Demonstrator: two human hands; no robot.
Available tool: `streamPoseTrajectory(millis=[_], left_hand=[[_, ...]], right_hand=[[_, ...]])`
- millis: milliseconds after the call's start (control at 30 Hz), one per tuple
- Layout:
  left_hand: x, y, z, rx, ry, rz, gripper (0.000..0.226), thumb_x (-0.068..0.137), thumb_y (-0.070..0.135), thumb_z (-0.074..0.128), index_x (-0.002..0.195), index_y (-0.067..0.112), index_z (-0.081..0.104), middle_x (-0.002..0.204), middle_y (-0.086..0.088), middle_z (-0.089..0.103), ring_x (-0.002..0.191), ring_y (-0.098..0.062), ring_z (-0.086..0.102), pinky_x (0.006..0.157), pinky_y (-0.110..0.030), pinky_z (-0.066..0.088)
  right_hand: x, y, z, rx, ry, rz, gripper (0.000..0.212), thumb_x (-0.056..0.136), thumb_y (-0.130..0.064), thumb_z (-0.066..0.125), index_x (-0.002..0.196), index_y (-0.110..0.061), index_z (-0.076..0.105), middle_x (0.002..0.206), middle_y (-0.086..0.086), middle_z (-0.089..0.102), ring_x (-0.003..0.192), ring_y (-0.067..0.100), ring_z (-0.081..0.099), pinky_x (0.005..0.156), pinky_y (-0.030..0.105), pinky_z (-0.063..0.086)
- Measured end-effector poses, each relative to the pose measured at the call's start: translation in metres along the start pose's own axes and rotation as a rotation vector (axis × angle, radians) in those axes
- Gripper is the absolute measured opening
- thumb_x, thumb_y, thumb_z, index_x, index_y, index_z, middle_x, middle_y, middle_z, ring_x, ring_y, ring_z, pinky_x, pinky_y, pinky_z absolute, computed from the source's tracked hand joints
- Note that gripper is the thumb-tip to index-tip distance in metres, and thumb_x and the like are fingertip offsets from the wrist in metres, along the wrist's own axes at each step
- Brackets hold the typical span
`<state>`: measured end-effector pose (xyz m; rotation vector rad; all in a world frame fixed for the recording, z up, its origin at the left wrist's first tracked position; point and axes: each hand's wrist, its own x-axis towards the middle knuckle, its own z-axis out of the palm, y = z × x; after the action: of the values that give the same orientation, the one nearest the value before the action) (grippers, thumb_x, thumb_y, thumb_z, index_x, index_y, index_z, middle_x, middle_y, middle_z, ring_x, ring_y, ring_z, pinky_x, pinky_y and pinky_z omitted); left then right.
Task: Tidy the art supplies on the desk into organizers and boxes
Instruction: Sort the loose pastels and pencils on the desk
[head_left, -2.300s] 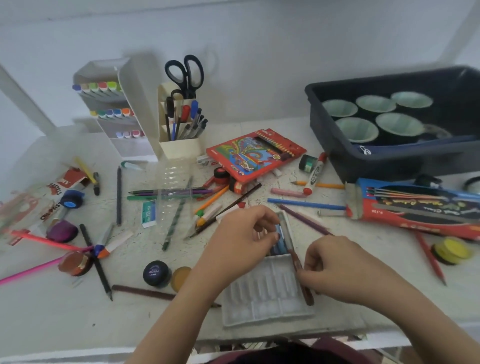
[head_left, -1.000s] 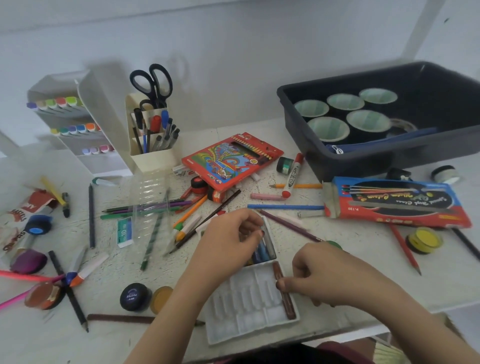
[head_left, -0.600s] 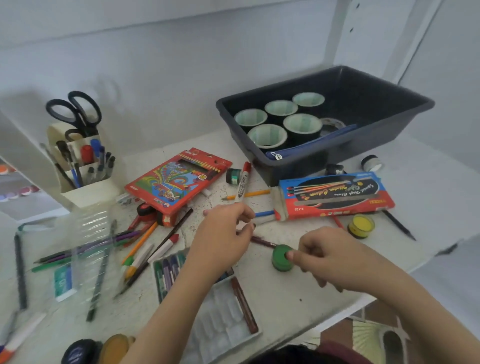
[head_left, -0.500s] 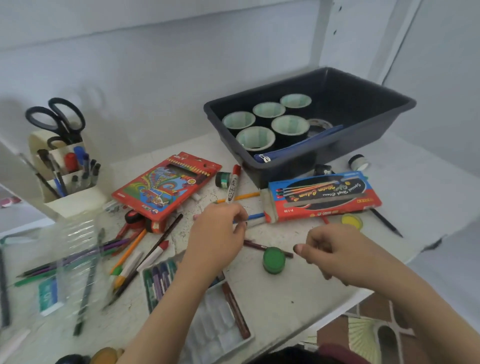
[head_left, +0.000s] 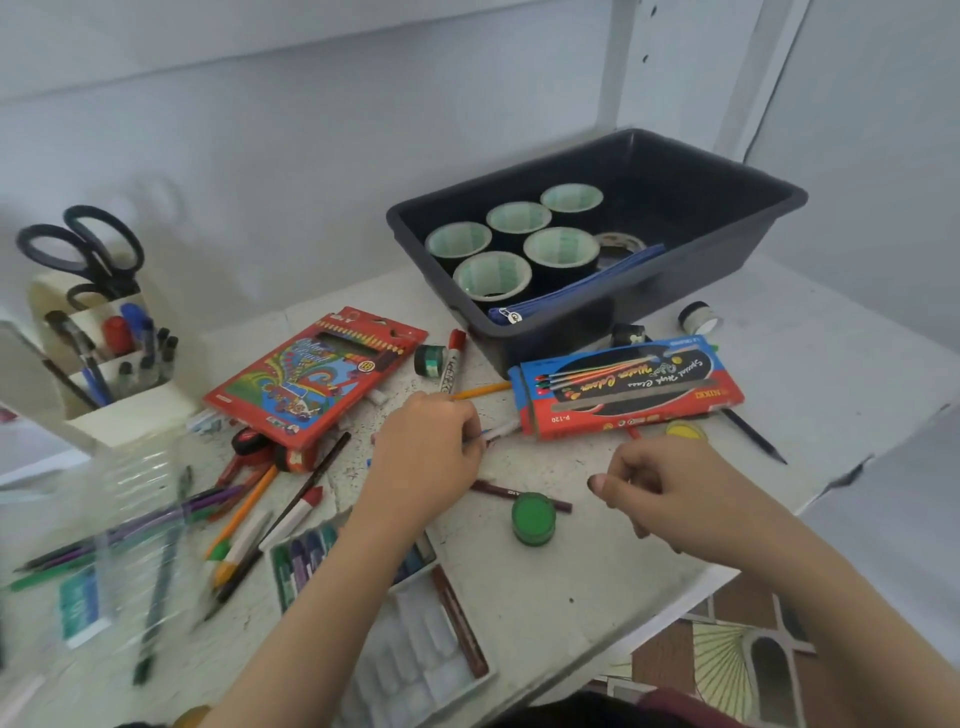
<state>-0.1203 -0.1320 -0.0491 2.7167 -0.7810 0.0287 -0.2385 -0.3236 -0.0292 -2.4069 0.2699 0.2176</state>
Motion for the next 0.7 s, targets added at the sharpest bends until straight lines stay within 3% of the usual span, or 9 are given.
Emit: streamPoseTrajectory(millis=[233, 333, 433, 567, 700], left_hand=[[-0.034, -0.014, -0.034, -0.411, 0.040, -0.196, 0.017, 0.084, 0.022, 0.063, 0.071, 0.032, 0.061, 0.071, 0.017, 0.062, 0.067, 0.007, 0.054, 0.059, -0.007, 0.037], [-0.052, -0.017, -0.044, -0.502, 0.079, -0.262, 0.012, 0.084, 0.022, 0.065, 0.074, 0.028, 0.065, 0.072, 0.012, 0.066, 0.065, 0.002, 0.056, 0.061, -0.012, 0.042], [-0.070, -0.019, -0.052, -0.559, 0.116, -0.298, 0.010, 0.082, 0.021, 0.067, 0.073, 0.025, 0.067, 0.065, 0.011, 0.066, 0.059, 0.002, 0.056, 0.056, -0.011, 0.042], [-0.089, -0.020, -0.057, -0.628, 0.121, -0.336, 0.009, 0.081, 0.016, 0.070, 0.073, 0.020, 0.069, 0.062, 0.005, 0.068, 0.053, 0.003, 0.056, 0.052, -0.009, 0.041], [-0.108, -0.030, -0.058, -0.628, 0.039, -0.399, 0.006, 0.080, 0.018, 0.071, 0.074, 0.020, 0.069, 0.064, 0.004, 0.070, 0.055, -0.001, 0.059, 0.052, -0.013, 0.045]], right_hand=[[0.011, -0.033, 0.017, 0.092, 0.041, -0.141, 0.020, 0.088, -0.035, 0.059, 0.071, -0.025, 0.061, 0.059, -0.005, 0.064, 0.050, 0.003, 0.058, 0.045, 0.019, 0.039], [0.018, -0.055, 0.030, 0.233, 0.056, -0.186, 0.017, 0.089, -0.031, 0.060, 0.074, -0.024, 0.062, 0.063, -0.005, 0.064, 0.045, 0.000, 0.055, 0.039, 0.013, 0.039], [0.027, -0.078, 0.047, 0.416, 0.018, -0.155, 0.013, 0.090, -0.027, 0.059, 0.078, -0.022, 0.062, 0.064, -0.003, 0.066, 0.038, 0.006, 0.056, 0.037, 0.022, 0.044], [0.036, -0.097, 0.066, 0.604, -0.093, -0.148, 0.011, 0.090, -0.019, 0.059, 0.080, -0.016, 0.063, 0.075, 0.002, 0.066, 0.042, 0.014, 0.058, 0.037, 0.024, 0.044], [0.036, -0.105, 0.081, 0.667, -0.233, -0.140, 0.018, 0.089, -0.013, 0.060, 0.071, -0.012, 0.063, 0.071, 0.000, 0.067, 0.041, 0.015, 0.055, 0.036, 0.024, 0.044]])
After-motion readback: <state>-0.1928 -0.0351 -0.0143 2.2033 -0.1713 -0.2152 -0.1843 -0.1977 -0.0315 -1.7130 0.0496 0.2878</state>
